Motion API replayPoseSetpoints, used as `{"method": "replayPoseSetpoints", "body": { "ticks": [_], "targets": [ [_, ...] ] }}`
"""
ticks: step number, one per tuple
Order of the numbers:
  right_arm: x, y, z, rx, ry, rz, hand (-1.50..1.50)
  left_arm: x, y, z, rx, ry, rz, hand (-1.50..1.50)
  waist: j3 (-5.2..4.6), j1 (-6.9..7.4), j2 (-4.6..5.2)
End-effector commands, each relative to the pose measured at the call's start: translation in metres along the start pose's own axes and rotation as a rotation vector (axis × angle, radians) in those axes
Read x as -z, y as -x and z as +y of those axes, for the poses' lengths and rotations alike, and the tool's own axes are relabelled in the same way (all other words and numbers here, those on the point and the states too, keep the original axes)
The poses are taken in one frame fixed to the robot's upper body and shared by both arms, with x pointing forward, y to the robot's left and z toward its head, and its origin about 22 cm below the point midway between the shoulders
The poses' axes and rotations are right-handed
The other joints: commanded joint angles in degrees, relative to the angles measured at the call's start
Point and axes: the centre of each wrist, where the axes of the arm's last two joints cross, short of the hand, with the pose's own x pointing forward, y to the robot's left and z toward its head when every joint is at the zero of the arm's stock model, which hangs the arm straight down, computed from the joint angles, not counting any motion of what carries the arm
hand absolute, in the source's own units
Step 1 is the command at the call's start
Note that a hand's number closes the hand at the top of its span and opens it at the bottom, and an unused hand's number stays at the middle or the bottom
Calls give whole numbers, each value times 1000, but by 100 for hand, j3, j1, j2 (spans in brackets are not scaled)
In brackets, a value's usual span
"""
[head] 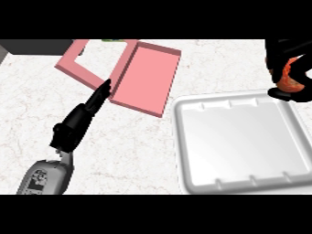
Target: Pick the squash from the tray and place it in the cardboard box
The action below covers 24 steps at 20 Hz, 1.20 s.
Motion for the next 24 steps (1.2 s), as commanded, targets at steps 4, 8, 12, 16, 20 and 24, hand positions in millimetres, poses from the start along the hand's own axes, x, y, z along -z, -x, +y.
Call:
{"method": "replayPoseSetpoints", "body": {
  "ticks": [4, 8, 12, 16, 20, 24],
  "targets": [
    [49, 12, -20, 120, -17, -15, 150, 4, 4, -6, -2, 6, -7, 0, -2, 16, 3],
    [55, 24, -41, 138, -10, 19, 150, 11, -7, -16, 5, -2, -10, 0, -1, 36, 20],
    [98, 26, -10, 163, -24, 28, 150, 5, -3, -13, 9, 0, -4, 0, -2, 14, 6],
    [141, 25, -4, 181, -20, 50, 150, -4, -3, -13, -8, 3, -9, 0, -2, 32, -4],
    [147, 44, 10, 186, 12, 83, 150, 1, -9, -3, 1, 6, -11, 0, 0, 33, 13],
    [177, 37, 26, 109, 32, 97, 150, -4, -4, -3, 4, 10, -16, 0, 0, 16, 1]
  ]
}}
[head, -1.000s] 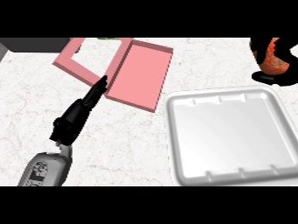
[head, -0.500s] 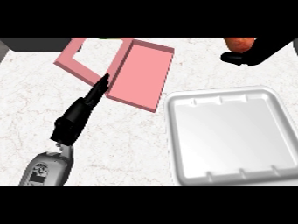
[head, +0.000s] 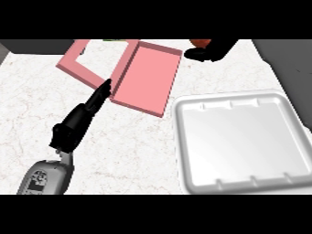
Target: Pick the squash from the tray and place it in the cardboard box
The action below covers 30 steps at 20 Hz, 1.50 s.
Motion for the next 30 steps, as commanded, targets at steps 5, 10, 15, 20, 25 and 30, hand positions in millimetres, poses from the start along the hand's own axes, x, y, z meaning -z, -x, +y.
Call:
{"method": "replayPoseSetpoints", "body": {
  "ticks": [5, 10, 15, 20, 25, 30],
  "targets": [
    [39, 17, 39, -102, -50, 13, 150, 1, -12, -16, -8, 13, -12, 0, 2, 80, 23],
    [30, 38, 76, -129, -70, 36, 150, 10, -9, -25, -16, -2, -10, 0, 2, 17, 25],
    [62, 38, 123, -17, -151, 167, 150, 3, -6, -9, -17, 19, -9, 0, -1, 110, 42],
    [37, 60, 134, 76, -239, 241, -150, 8, -16, 1, 16, 7, -37, 0, 0, 196, 86],
    [40, 61, 148, 280, -120, 187, -150, 7, -7, -15, 8, 37, -22, 0, 3, 197, 97],
    [23, 71, 129, 512, 117, 186, -150, 10, -1, -10, 7, 19, -23, 0, 4, 190, 117]
  ]
}}
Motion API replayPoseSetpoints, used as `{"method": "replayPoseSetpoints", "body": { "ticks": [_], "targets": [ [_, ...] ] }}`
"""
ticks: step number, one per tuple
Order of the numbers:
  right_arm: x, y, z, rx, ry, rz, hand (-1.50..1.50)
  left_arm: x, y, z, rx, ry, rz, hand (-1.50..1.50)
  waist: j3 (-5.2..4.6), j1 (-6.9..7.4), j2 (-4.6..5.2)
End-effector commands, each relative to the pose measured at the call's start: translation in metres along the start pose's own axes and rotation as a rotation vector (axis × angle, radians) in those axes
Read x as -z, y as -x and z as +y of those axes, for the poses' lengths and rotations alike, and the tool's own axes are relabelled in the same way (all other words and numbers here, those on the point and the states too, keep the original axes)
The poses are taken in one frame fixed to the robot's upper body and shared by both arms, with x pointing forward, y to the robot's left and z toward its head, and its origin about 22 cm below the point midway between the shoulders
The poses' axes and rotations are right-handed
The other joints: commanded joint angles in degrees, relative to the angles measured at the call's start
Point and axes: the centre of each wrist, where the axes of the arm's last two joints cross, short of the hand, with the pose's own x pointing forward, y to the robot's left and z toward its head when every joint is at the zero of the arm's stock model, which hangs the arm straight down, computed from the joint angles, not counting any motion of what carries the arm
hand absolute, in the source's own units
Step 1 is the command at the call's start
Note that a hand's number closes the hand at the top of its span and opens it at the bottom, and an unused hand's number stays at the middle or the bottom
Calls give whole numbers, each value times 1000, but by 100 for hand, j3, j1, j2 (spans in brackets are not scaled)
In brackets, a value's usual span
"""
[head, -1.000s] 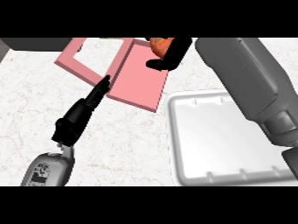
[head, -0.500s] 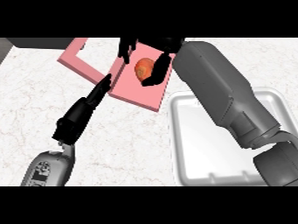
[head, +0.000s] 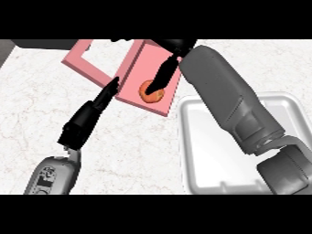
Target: Pick the squash from the tray and place it in the cardboard box
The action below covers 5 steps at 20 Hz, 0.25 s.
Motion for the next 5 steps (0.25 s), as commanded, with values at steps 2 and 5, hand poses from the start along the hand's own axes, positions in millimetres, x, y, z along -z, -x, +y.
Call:
{"method": "replayPoseSetpoints", "body": {
  "ticks": [2, 5],
  "targets": [
    [-13, -5, -35, 279, 137, -43, -150, 9, -5, -3, 9, 0, 0, 0, 3, -30, 10],
    [-44, 7, -58, 358, 200, -19, -150, 10, -10, -2, 14, 13, -8, 0, 5, 61, 64]
  ]
}}
